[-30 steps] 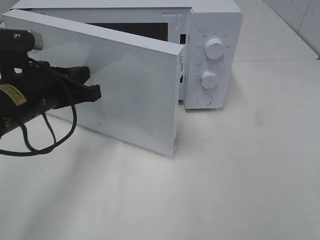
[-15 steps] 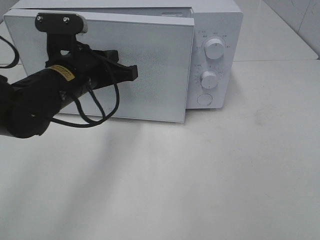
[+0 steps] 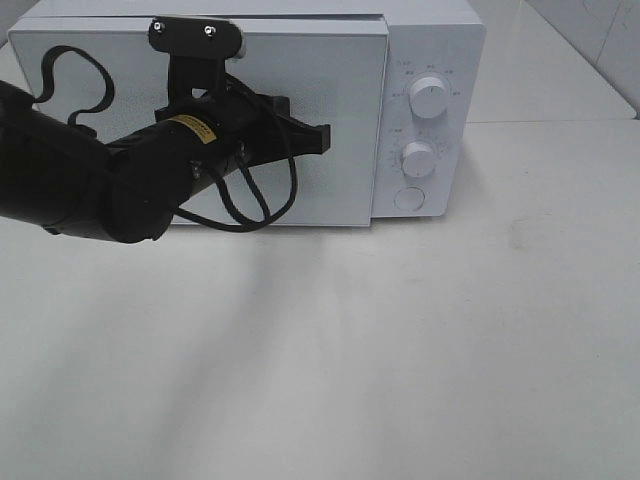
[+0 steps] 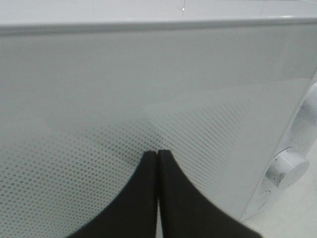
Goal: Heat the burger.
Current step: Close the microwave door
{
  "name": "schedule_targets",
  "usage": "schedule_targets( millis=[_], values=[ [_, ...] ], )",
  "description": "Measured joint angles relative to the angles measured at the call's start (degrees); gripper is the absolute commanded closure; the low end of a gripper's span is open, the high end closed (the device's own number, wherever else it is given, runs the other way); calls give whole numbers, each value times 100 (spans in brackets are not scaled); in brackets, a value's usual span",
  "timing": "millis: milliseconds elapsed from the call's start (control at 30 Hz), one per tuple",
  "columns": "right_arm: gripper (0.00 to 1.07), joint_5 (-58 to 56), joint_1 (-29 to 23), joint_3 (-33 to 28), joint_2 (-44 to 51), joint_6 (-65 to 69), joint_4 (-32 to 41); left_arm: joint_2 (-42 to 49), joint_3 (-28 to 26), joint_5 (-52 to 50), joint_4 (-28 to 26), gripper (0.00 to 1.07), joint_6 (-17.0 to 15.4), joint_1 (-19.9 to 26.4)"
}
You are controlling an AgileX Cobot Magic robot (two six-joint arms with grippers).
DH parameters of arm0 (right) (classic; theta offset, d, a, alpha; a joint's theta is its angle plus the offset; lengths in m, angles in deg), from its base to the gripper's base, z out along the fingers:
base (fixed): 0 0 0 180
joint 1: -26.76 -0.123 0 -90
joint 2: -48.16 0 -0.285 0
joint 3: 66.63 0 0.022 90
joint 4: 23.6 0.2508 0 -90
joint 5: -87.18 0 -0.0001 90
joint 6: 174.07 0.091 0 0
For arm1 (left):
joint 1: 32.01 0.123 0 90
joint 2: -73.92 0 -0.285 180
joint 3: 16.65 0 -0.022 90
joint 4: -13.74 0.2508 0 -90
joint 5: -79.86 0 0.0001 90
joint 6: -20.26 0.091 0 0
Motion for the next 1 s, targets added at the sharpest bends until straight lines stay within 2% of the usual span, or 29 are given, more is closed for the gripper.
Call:
schedule_targets(
  millis=[133, 300, 633, 833, 1000],
  values=[
    [31, 0, 0, 0, 0, 0, 0, -155, -235, 143, -97, 107, 206, -40],
    [31, 0, 0, 0, 0, 0, 0, -264, -464, 309, -241, 107, 298, -40],
    [31, 0, 0, 0, 0, 0, 6, -212, -493, 487, -292, 107, 493, -69],
    [31, 0, 0, 0, 0, 0, 6, 115, -195, 619, -453, 107, 493, -69],
    [31, 0, 0, 0, 0, 0, 6, 453, 132, 1232, -453, 107, 493, -69]
  ],
)
